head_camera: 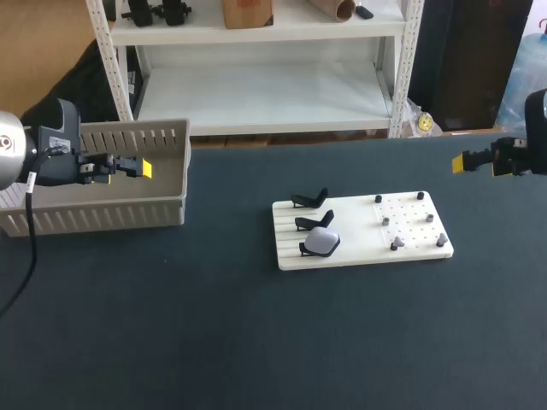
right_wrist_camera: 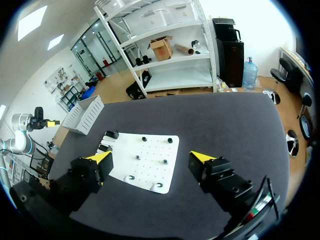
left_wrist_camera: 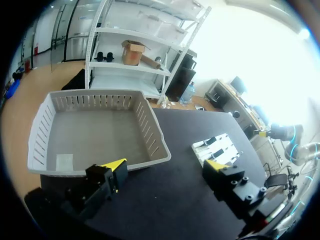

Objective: Pick up each earbud case from the left stands, insert the matching earbuds, close the lid, and place the case in the box.

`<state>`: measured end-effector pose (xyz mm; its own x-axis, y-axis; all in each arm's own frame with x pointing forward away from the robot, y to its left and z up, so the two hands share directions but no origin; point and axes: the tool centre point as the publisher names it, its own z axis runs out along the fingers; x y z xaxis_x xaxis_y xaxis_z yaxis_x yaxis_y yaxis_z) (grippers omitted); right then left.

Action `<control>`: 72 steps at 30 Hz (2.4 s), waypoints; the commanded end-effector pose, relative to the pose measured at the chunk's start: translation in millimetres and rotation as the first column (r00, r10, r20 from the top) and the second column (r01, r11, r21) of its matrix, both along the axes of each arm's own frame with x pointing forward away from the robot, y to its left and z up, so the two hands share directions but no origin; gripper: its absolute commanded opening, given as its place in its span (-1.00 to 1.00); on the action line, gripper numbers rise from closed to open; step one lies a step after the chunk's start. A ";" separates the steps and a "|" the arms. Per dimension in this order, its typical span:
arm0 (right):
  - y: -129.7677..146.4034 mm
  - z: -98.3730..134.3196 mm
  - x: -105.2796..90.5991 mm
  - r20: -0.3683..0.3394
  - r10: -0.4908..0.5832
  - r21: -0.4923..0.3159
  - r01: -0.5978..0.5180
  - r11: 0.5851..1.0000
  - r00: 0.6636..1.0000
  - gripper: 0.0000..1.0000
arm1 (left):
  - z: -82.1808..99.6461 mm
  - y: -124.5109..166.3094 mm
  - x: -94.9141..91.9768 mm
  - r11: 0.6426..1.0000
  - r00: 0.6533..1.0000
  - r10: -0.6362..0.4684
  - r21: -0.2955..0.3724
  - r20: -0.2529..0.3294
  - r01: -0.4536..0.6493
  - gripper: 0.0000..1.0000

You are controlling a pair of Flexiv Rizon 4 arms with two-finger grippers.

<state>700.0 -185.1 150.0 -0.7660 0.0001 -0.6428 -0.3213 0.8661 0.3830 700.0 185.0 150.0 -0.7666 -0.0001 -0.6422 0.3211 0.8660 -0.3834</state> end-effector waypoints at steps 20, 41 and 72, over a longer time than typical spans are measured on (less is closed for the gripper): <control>0.0 0.0 0.0 0.000 0.000 0.000 0.000 1.000 1.000 1.00 | 2.7 -4.4 1.2 1.000 1.000 -0.022 0.018 -0.006 0.022 1.00; 0.0 0.0 0.0 0.000 0.000 0.000 0.000 1.000 1.000 1.00 | 35.4 -34.1 -32.1 0.350 0.296 -0.894 0.111 0.335 0.930 1.00; 0.0 0.0 0.0 0.000 0.000 0.000 0.000 1.000 1.000 1.00 | 44.3 -66.2 -47.5 0.312 0.232 -0.928 0.268 0.292 0.911 1.00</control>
